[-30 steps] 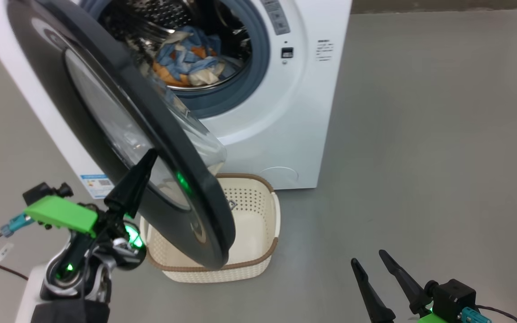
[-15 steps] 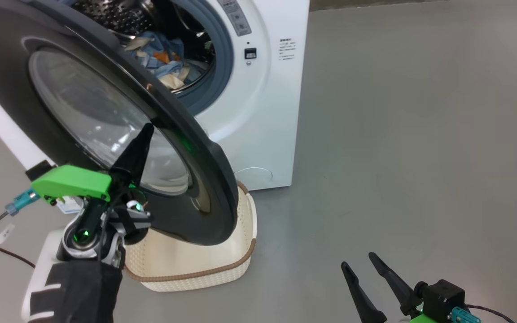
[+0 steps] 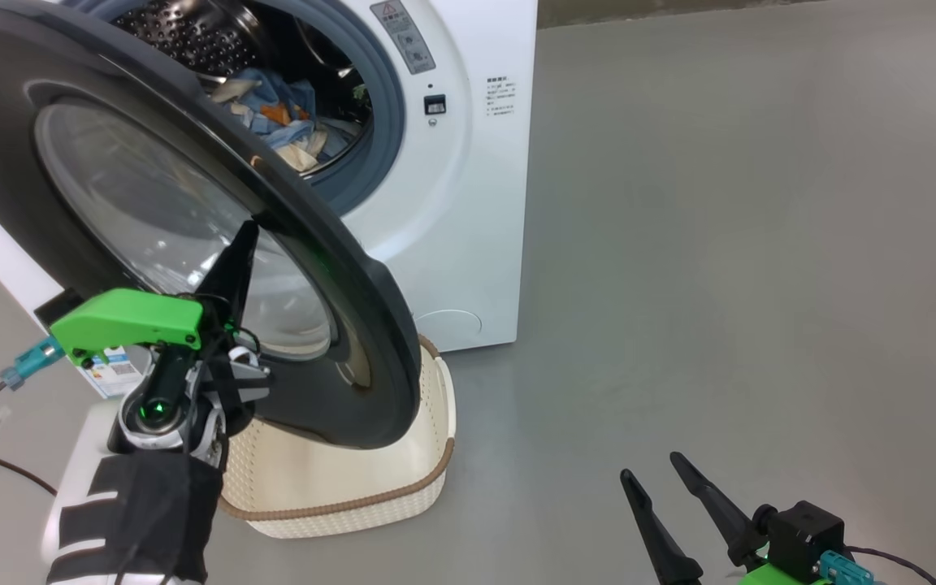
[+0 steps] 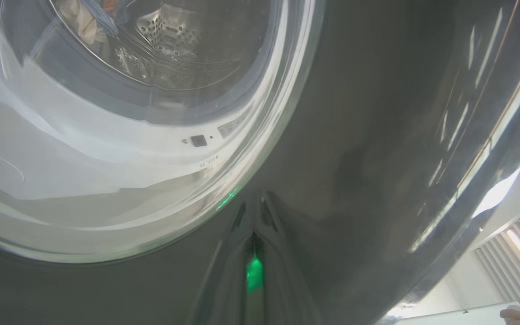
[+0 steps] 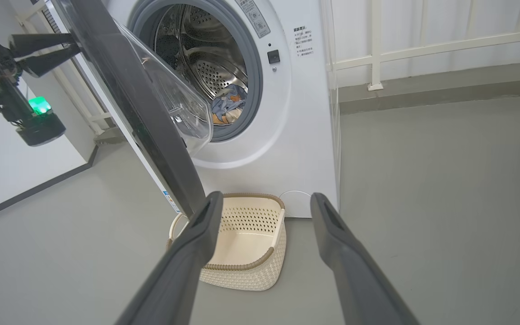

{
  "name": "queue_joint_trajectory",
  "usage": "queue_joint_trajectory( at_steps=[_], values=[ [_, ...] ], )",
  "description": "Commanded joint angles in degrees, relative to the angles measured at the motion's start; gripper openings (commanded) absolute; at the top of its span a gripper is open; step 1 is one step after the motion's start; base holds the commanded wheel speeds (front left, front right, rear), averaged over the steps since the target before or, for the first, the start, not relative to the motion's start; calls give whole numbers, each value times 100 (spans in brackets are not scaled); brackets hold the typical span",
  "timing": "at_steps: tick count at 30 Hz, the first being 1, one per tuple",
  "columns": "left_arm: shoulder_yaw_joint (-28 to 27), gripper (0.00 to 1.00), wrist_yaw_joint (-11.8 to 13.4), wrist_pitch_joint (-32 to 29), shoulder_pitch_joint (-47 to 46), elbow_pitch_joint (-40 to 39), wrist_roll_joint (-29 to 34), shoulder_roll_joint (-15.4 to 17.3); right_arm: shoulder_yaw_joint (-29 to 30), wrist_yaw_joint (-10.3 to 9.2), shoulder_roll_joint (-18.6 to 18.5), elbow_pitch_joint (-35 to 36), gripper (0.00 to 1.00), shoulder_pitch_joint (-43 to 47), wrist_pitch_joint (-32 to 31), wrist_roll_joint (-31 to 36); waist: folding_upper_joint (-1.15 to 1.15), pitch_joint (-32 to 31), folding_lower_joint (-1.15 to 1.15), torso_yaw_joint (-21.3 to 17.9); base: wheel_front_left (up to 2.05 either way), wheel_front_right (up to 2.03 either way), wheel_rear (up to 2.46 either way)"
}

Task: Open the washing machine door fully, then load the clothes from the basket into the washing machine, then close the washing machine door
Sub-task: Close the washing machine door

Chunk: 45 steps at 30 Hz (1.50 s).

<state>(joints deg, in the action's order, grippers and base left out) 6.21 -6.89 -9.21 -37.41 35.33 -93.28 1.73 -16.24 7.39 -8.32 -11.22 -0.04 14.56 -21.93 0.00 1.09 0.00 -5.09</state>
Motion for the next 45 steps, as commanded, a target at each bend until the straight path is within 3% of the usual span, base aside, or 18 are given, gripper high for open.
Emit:
queue_joint_trajectory(
  at_steps=[1,3,7,8,9,10,15,18,24,29,35,40,45],
  values=[
    [-160,0,-59,53,-127,-210,47,121,-100,10,5,128,100,-129,44,-49,0,-29,0,40,0,0,0],
    [-159,0,-59,135,-29,-291,180,197,-66,10,8,132,100,-102,44,-46,0,-46,0,80,0,0,0],
    [68,64,-59,494,234,-564,783,480,10,10,4,164,100,-65,44,-40,0,-72,0,171,0,0,0],
    [68,64,-59,494,234,-564,783,480,10,10,4,164,100,-65,44,-40,0,-72,0,171,0,0,0],
    [136,87,-59,613,317,-647,935,548,39,10,0,174,100,-58,44,-36,0,-80,0,199,0,0,0],
    [184,98,-59,752,404,-711,1065,608,67,10,-3,184,100,-50,44,-31,0,-88,0,226,0,0,0],
    [663,100,-59,1594,802,-869,2078,1056,192,10,-28,232,100,-30,44,13,0,-155,0,323,0,0,0],
    [1080,100,-41,2123,955,-676,3051,1375,254,10,-51,265,100,-19,44,39,0,-179,0,387,0,0,0],
    [1174,100,450,2413,1221,-697,4649,1573,350,10,-90,333,100,22,44,111,0,-194,0,489,0,0,0],
    [715,100,674,2419,1875,-1413,5846,1393,373,10,-94,382,100,34,44,209,0,-206,0,518,0,0,0],
    [63,100,783,2420,2863,-2252,6870,1181,450,10,-85,438,100,-17,44,290,0,-227,0,466,0,0,0],
    [-534,100,827,2420,3612,-2682,7386,887,499,10,-68,460,100,-27,44,332,0,-258,0,416,0,0,0],
    [-1003,100,694,2420,4083,-2812,7727,595,593,10,-47,445,100,-57,44,366,0,-280,0,426,0,0,0]
  ],
)
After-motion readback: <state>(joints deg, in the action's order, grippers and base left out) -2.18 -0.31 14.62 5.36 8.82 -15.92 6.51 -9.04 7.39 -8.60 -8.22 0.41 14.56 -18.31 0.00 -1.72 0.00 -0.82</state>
